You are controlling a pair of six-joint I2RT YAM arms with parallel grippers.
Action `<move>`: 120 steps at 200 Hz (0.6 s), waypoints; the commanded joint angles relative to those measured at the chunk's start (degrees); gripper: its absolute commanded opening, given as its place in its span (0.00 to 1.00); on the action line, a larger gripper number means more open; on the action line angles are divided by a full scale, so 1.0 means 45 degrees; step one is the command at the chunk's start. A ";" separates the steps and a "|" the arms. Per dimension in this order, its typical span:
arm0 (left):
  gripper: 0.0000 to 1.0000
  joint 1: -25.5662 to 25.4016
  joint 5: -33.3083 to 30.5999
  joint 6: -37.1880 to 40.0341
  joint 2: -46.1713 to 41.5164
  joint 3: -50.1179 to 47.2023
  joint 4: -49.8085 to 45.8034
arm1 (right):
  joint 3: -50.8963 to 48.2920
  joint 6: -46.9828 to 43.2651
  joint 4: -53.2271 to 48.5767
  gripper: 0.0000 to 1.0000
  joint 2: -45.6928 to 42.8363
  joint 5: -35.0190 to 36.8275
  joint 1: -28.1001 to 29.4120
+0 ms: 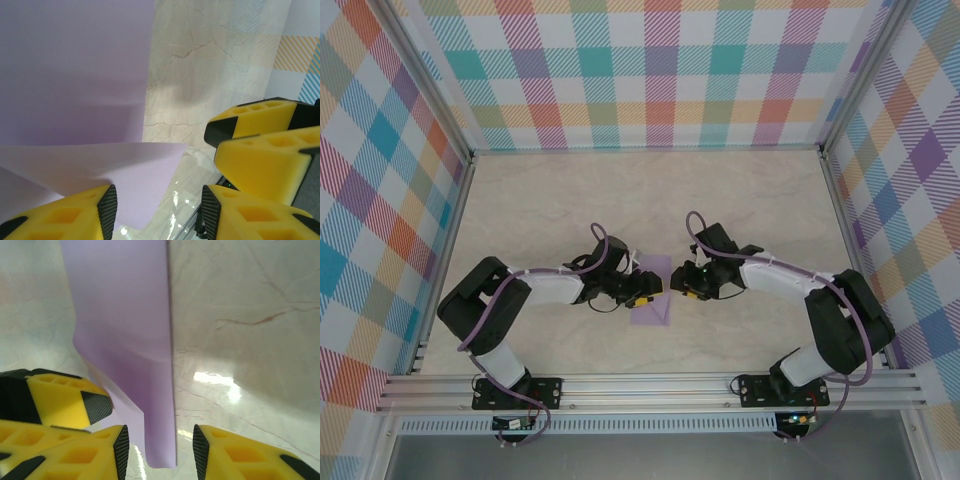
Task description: Fold a paper plane with a square sheet of paper (pick it up from the middle)
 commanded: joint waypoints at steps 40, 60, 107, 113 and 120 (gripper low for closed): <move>0.42 -0.0127 -0.0269 0.0012 0.0039 0.0090 0.0022 | -0.0283 0.0238 0.1669 0.40 0.0432 -0.1593 0.0007; 0.41 -0.0128 -0.0310 0.0008 0.0036 0.0087 0.0002 | -0.0220 0.0219 0.1849 0.37 0.0744 -0.1762 0.0009; 0.39 -0.0127 -0.0330 -0.0009 0.0042 0.0129 0.0002 | -0.0111 0.0080 0.2129 0.33 0.1219 -0.1993 0.0007; 0.39 -0.0125 -0.0328 -0.0009 0.0032 0.0130 0.0002 | -0.0082 0.0065 0.2128 0.31 0.1262 -0.2015 0.0008; 0.38 -0.0118 -0.0326 -0.0009 0.0021 0.0120 -0.0014 | -0.0056 0.0014 0.2158 0.28 0.1326 -0.2032 0.0007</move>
